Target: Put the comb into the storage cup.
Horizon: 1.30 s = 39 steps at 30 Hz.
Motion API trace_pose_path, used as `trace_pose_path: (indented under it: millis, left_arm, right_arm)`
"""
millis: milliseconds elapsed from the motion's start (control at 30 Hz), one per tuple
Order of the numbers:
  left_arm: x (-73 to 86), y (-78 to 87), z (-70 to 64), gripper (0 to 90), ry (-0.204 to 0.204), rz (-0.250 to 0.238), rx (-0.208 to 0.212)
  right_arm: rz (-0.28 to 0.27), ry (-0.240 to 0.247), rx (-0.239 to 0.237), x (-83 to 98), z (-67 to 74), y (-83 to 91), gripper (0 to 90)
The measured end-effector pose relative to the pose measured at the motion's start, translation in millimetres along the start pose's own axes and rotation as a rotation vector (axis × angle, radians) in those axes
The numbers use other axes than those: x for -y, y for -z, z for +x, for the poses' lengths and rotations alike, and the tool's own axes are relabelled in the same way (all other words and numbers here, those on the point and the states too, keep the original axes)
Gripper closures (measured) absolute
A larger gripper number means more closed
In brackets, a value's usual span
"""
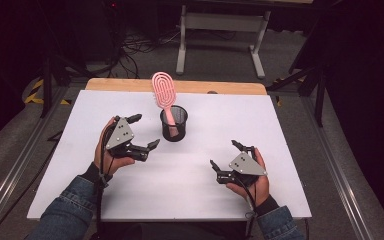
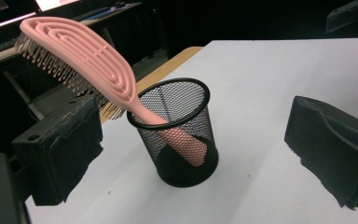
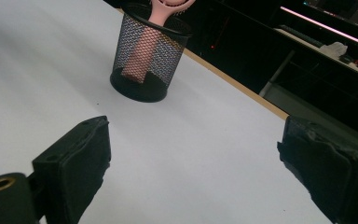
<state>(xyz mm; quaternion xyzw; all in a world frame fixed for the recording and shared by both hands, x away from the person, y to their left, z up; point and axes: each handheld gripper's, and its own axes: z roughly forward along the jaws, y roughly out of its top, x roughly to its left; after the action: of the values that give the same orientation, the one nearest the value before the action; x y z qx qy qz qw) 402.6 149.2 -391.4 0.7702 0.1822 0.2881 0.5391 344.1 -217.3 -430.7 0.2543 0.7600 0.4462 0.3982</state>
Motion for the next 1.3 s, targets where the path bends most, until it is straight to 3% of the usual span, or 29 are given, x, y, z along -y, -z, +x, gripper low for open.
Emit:
trace_pose_path:
  millis: [433,667,800,1067,1300]
  left_arm:
    - [-3.4,10.3,-9.0,4.8,-0.019,-0.007,0.019]
    - [-6.7,15.4,-15.6,6.1,-0.052,-0.003,0.034]
    - [-6.5,17.4,-18.1,5.9,-0.043,-0.01,0.04]
    - [-4.9,23.9,-19.1,6.6,-0.049,-0.034,0.035]
    - [-1.3,28.1,-18.7,6.8,-0.059,-0.021,0.022]
  right_arm:
    - [-0.011,-0.013,-0.003,-0.7,-1.7,1.8,8.8]
    - [-0.019,-0.023,-0.014,-1.2,-2.3,2.3,7.8]
    - [-0.021,-0.028,-0.013,-1.4,-3.2,3.1,7.5]
    - [-0.021,-0.024,-0.005,-2.0,-3.6,4.0,7.2]
    - [-0.024,-0.015,0.003,-2.3,-3.5,4.7,7.2]
